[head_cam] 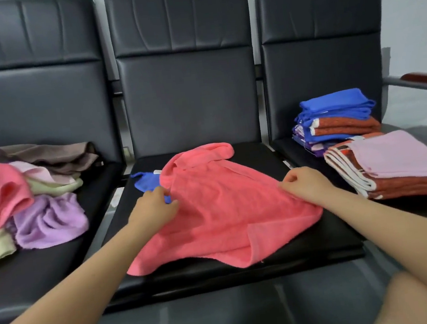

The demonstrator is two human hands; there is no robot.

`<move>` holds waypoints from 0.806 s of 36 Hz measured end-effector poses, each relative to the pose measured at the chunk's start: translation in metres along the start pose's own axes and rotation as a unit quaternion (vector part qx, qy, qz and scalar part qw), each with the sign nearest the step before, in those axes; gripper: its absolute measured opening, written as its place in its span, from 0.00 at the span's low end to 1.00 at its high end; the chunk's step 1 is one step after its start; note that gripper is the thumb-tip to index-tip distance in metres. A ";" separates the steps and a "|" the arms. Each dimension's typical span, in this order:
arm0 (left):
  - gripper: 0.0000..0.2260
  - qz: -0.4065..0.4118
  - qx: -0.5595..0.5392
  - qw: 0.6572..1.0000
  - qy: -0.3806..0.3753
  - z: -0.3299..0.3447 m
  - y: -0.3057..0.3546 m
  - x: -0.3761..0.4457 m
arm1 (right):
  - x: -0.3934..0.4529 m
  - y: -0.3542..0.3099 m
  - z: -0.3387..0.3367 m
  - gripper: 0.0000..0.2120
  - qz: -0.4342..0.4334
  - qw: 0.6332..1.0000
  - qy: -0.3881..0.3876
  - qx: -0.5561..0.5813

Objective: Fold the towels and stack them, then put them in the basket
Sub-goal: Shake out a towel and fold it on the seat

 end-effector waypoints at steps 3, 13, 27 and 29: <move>0.20 -0.033 -0.046 0.998 0.006 0.005 0.010 0.020 | 0.026 -0.017 0.008 0.07 -0.037 0.998 0.046 0.033; 0.16 -0.136 -0.187 0.973 0.003 0.021 0.004 0.084 | 0.118 -0.053 0.042 0.15 -0.016 0.998 0.037 0.041; 0.03 -0.206 -0.465 0.860 -0.030 0.028 -0.014 0.114 | 0.167 -0.068 0.102 0.22 -0.063 0.986 0.053 0.146; 0.03 -0.223 -0.565 0.794 -0.022 0.021 -0.016 0.113 | 0.167 -0.062 0.091 0.20 -0.046 0.966 0.084 0.241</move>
Point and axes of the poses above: each hand's wrist, its own x-axis towards the middle knuckle, its own z-axis out of the palm, y = z × x, the point moved 6 cm from there along x, towards the middle knuckle, and after that the axes turned 10 degrees about -z, right-handed, at the moved point
